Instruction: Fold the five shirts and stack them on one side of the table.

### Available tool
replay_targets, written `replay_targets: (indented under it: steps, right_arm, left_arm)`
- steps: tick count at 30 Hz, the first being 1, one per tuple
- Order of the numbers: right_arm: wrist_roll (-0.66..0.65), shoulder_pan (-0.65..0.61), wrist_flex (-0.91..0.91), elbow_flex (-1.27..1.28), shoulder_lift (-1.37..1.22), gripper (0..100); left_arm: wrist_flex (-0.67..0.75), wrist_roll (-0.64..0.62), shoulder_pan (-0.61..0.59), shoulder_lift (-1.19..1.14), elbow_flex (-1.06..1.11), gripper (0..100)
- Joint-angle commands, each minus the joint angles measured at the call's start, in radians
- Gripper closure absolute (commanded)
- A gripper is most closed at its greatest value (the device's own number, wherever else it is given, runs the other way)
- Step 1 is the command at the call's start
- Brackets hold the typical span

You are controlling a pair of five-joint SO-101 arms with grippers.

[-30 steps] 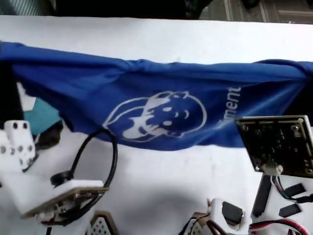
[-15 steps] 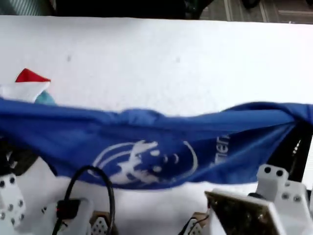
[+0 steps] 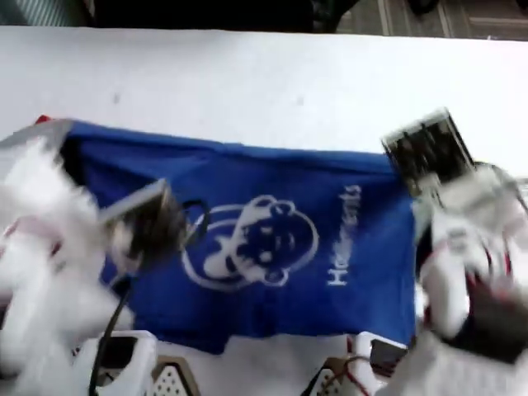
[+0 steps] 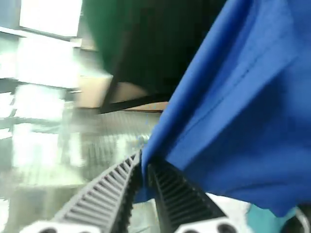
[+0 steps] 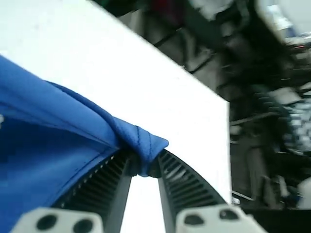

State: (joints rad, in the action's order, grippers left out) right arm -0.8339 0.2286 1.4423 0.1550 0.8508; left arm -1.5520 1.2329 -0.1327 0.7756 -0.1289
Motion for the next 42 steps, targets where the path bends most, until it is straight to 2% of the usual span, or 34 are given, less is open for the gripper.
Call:
replay_targets:
  steps: [1,5,7,11,16,27,33,38,42]
  right_arm:
    - [-0.002,-0.071,-0.216,0.198,-0.022,98.0]
    - [-0.002,-0.119,-0.464,0.328,-0.102,98.0]
    - [0.000,-0.127,-0.568,0.344,-0.170,98.0]
    - [0.000,-0.128,-0.756,0.331,-0.325,98.0]
    - [0.063,-0.131,-0.915,0.233,-0.526,98.0]
    - [0.092,-0.159,-0.960,-0.226,-0.955,98.0]
    - [0.087,-0.166,-0.872,-0.313,-1.040,98.0]
    - [0.086,-0.174,-0.668,-0.311,-1.052,98.0]
    - [0.086,-0.176,-0.476,-0.311,-1.052,98.0]
  left_arm:
    - [0.307,-0.006,0.024,-0.012,0.341,98]
    - [0.704,-0.005,0.030,-0.027,0.615,98]
    - [0.847,0.032,0.031,-0.077,0.671,98]
    - [1.011,0.083,0.028,-0.262,0.629,98]
    - [1.117,0.084,0.030,-0.542,0.414,98]
    - [1.115,0.080,0.070,-1.053,-0.147,98]
    - [1.096,0.080,0.084,-1.153,-0.249,98]
    - [0.770,0.078,0.079,-1.118,-0.252,98]
    - [0.431,0.075,0.087,-1.040,-0.247,98]
